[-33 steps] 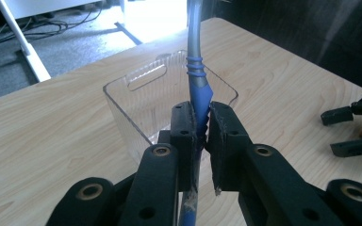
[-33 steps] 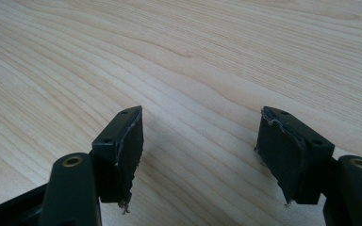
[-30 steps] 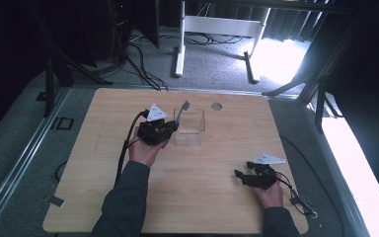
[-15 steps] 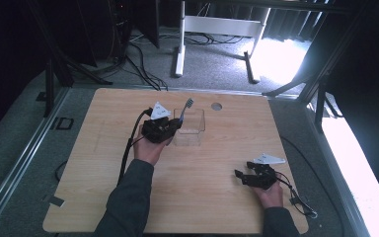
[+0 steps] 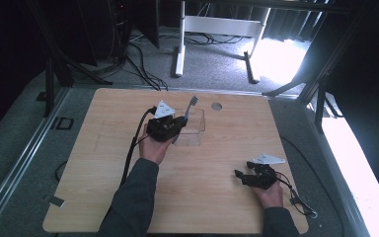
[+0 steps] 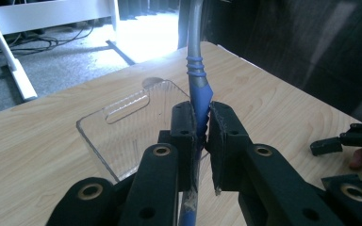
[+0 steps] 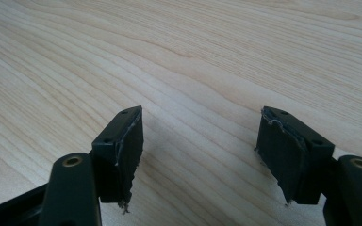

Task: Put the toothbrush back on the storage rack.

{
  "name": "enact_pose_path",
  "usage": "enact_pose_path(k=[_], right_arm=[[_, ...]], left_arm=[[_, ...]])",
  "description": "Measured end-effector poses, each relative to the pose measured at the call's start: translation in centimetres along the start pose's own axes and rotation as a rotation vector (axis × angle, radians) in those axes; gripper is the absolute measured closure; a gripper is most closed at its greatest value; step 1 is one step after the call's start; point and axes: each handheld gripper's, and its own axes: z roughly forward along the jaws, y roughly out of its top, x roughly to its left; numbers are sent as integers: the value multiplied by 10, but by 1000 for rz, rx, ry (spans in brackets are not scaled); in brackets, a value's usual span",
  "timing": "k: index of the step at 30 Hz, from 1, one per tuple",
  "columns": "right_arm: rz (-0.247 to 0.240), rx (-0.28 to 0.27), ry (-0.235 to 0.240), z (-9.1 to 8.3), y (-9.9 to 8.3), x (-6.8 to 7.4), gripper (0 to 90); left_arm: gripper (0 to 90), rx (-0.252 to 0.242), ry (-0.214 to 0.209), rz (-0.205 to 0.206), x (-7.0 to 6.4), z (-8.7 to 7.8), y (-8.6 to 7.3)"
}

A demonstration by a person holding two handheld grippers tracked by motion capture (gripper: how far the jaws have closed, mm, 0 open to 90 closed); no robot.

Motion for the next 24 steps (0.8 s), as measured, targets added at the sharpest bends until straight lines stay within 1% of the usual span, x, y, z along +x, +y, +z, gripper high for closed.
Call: enact_pose_path(k=[2, 5, 7, 14, 17, 21, 22, 24], right_arm=[[0, 1, 0, 0, 0, 0, 319], [0, 1, -1, 0, 0, 0, 319], [0, 1, -1, 0, 0, 0, 319], [-1, 1, -2, 0, 0, 0, 319], [-3, 2, -6, 0, 0, 1, 319], [-3, 3, -6, 0, 0, 1, 319], [-3, 2, -7, 0, 0, 1, 319], [-2, 3, -7, 0, 0, 1, 319]], left_arm=[[809, -4, 0, -5, 0, 1, 0], [808, -17, 2, -25, 1, 3, 2], [809, -24, -5, -36, 1, 5, 3], [808, -35, -3, -29, 0, 9, 9], [808, -61, -4, -30, 0, 9, 11], [808, -75, 1, -43, 3, 11, 12], [808, -79, -1, -42, 4, 11, 12], [809, -102, -10, -44, 6, 11, 11]])
